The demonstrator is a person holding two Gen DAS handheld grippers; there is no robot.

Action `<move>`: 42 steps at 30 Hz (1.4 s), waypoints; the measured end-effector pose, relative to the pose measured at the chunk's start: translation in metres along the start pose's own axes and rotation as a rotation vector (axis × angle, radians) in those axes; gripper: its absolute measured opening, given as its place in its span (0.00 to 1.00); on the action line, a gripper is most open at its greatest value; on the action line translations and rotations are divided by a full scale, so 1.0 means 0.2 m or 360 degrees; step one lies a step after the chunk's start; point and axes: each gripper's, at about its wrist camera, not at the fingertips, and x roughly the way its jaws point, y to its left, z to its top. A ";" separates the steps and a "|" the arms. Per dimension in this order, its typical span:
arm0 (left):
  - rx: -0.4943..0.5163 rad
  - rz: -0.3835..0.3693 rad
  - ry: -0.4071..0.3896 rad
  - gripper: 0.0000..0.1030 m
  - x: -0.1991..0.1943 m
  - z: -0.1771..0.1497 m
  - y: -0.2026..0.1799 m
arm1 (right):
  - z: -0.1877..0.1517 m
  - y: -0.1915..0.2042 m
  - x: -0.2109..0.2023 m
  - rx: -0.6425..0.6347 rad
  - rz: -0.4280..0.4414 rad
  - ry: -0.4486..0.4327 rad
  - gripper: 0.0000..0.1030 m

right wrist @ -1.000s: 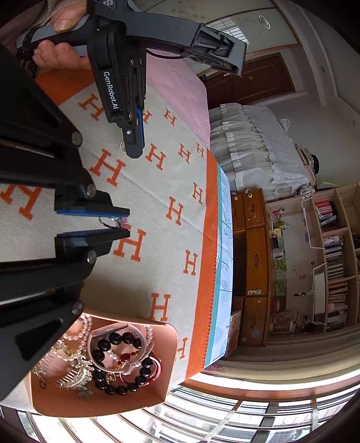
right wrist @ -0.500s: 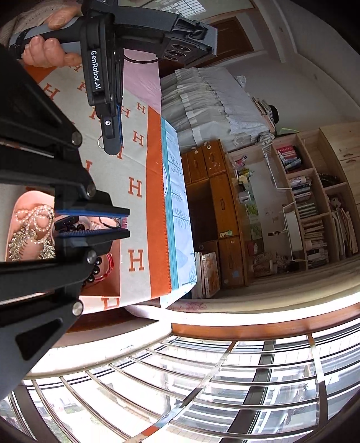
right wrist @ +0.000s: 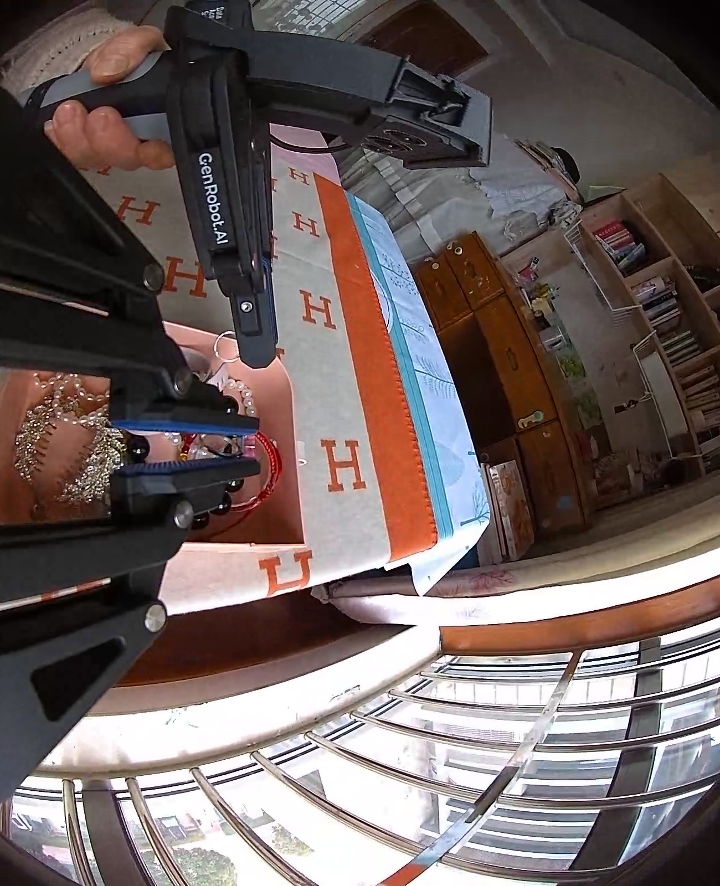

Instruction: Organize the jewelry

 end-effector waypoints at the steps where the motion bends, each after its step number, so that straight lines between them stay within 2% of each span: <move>1: -0.0004 0.0015 0.0011 0.08 0.01 0.00 0.00 | 0.00 -0.01 0.01 0.0013 0.0014 0.0016 0.09; 5: -0.0019 0.0043 0.0030 0.14 0.04 0.00 0.02 | 0.00 -0.01 0.02 0.0025 0.0030 0.0025 0.16; 9: -0.0011 0.0065 0.0014 0.25 0.01 -0.01 0.02 | 0.00 -0.01 0.00 0.0045 0.0045 0.0012 0.18; 11: -0.0005 0.0080 -0.0006 0.35 -0.01 -0.02 0.01 | 0.00 -0.01 -0.02 0.0043 0.0038 0.0001 0.18; 13: 0.0004 0.0105 -0.0044 0.54 -0.05 -0.04 0.01 | 0.00 0.00 -0.03 0.0033 0.0028 -0.0008 0.18; 17: 0.0050 0.0175 -0.0111 0.61 -0.14 -0.09 -0.01 | -0.03 0.04 -0.07 0.0005 0.0000 -0.0021 0.18; 19: 0.0053 0.0189 -0.0132 0.70 -0.18 -0.13 -0.01 | -0.04 0.05 -0.09 -0.0004 -0.0005 -0.0019 0.18; 23: 0.0056 0.0266 -0.0197 0.77 -0.30 -0.22 -0.01 | -0.08 0.08 -0.12 -0.0026 -0.0001 -0.0009 0.18; 25: 0.0047 0.0313 -0.0235 0.87 -0.36 -0.29 0.00 | -0.12 0.11 -0.13 -0.0042 -0.0001 0.0005 0.18; 29: 0.0000 0.0444 -0.0294 0.91 -0.46 -0.44 0.02 | -0.20 0.16 -0.14 -0.0080 0.0010 0.0043 0.18; 32: -0.0032 0.0522 -0.0320 0.91 -0.51 -0.54 0.04 | -0.27 0.18 -0.17 -0.0097 0.0022 0.0052 0.25; 35: -0.0056 0.0652 -0.0379 0.95 -0.57 -0.64 0.04 | -0.32 0.22 -0.20 -0.0122 0.0030 0.0057 0.26; 37: -0.0062 0.0685 -0.0438 0.99 -0.63 -0.70 0.03 | -0.35 0.24 -0.23 -0.0148 0.0030 0.0062 0.26; 42: -0.0103 0.0742 -0.0548 0.99 -0.77 -0.81 -0.01 | -0.40 0.33 -0.32 -0.0214 0.0039 0.0034 0.26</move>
